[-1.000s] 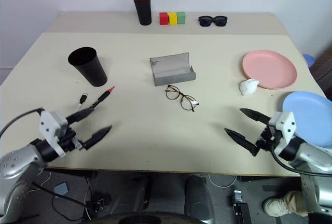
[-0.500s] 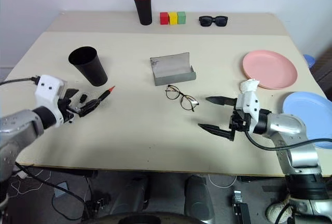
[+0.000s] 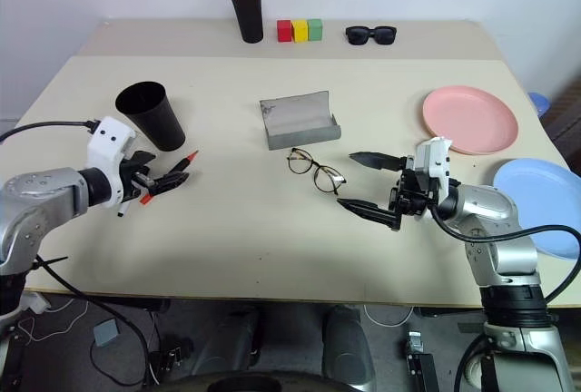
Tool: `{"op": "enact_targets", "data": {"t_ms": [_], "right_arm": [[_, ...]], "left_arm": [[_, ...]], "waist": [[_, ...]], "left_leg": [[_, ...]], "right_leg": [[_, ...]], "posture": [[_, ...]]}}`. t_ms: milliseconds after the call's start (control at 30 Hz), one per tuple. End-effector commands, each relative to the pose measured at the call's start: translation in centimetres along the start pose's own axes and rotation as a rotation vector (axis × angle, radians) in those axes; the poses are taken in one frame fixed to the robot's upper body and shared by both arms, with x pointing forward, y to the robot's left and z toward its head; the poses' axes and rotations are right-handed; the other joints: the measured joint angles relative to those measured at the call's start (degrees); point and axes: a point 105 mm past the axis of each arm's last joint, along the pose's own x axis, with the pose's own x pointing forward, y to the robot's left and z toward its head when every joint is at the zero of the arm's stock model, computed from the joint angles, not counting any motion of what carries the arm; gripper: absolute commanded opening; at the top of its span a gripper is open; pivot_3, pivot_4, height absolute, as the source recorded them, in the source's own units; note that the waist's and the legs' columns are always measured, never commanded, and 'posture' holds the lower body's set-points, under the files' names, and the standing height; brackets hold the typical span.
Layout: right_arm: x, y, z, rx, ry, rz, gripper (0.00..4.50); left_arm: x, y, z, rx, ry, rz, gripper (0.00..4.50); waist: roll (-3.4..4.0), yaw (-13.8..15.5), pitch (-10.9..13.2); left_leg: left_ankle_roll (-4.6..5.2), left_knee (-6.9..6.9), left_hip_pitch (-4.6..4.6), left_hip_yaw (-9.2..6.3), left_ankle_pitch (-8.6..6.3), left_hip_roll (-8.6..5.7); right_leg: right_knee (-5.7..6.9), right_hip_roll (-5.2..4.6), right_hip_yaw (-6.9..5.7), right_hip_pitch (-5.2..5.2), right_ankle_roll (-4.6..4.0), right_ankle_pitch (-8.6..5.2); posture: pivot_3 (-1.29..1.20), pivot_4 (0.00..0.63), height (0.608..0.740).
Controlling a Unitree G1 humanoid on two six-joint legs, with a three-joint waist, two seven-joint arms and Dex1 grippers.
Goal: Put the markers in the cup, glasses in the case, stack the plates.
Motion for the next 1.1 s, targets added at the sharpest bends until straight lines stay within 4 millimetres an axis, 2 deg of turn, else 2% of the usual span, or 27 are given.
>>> {"op": "enact_targets", "data": {"t_ms": [33,300,533,600,667,867,967,1100], "right_arm": [[0.8,0.4,1.8,-0.049,-0.057,0.024,4.47],[1.6,0.5,2.2,-0.059,-0.074,0.020,4.47],[2.0,0.5,2.5,-0.072,-0.080,0.008,4.47],[2.0,0.5,2.6,-0.074,-0.079,0.002,4.50],[2.0,0.5,2.6,-0.076,-0.077,-0.004,4.50],[1.8,0.5,2.6,-0.078,-0.067,-0.023,4.50],[1.7,0.5,2.5,-0.080,-0.061,-0.035,4.50],[1.5,0.2,2.5,-0.083,-0.053,-0.055,4.50]], "left_arm": [[0.1,0.7,0.1,-0.008,0.043,0.019,4.50],[1.0,2.2,-0.4,-0.085,0.155,0.049,4.50],[2.9,1.8,-1.3,-0.164,0.283,0.022,4.50],[3.4,1.4,-1.5,-0.165,0.312,0.005,3.94],[3.7,1.1,-1.4,-0.151,0.324,-0.016,3.18],[4.4,0.6,-1.0,-0.147,0.317,-0.052,0.11],[3.8,-1.7,0.6,-0.054,0.223,-0.161,0.04],[2.2,-5.2,2.5,0.201,0.040,-0.243,0.04]], "waist": [[0.00,0.00,0.00],[-0.02,-0.06,0.01],[-0.02,-0.06,0.01],[-0.02,-0.01,0.01],[-0.02,-0.05,0.01],[-0.02,0.12,0.00],[-0.02,0.04,0.00],[-0.04,-0.19,0.02]], "left_leg": [[0.00,0.00,0.00,-0.01,0.00,0.00],[0.00,0.00,0.00,-0.01,0.00,0.00],[-0.01,0.01,0.00,-0.01,0.01,-0.01],[-0.01,0.01,0.00,-0.02,0.01,-0.01],[-0.03,0.02,0.01,-0.03,0.02,-0.02],[-0.04,0.02,0.00,-0.03,0.03,-0.02],[-0.04,0.03,0.00,-0.04,0.03,-0.04],[-0.05,0.01,-0.06,-0.04,0.03,-0.03]], "right_leg": [[0.01,0.00,0.00,0.00,0.00,0.00],[0.04,0.01,0.00,-0.02,0.02,0.00],[0.04,0.01,0.00,-0.02,0.06,0.03],[0.06,0.01,0.00,-0.02,0.07,0.03],[0.08,0.01,-0.01,-0.02,0.07,0.03],[0.08,0.00,-0.01,0.00,0.08,0.03],[0.07,0.00,0.00,0.01,0.09,0.04],[0.07,-0.01,0.02,-0.06,0.09,0.04]], "posture": [[0.00,0.150,0.740],[0.00,0.150,0.740],[0.00,0.150,0.740],[0.00,0.150,0.740],[0.00,0.150,0.740],[0.00,0.150,0.740],[0.00,0.150,0.740],[0.00,0.150,0.740]]}}
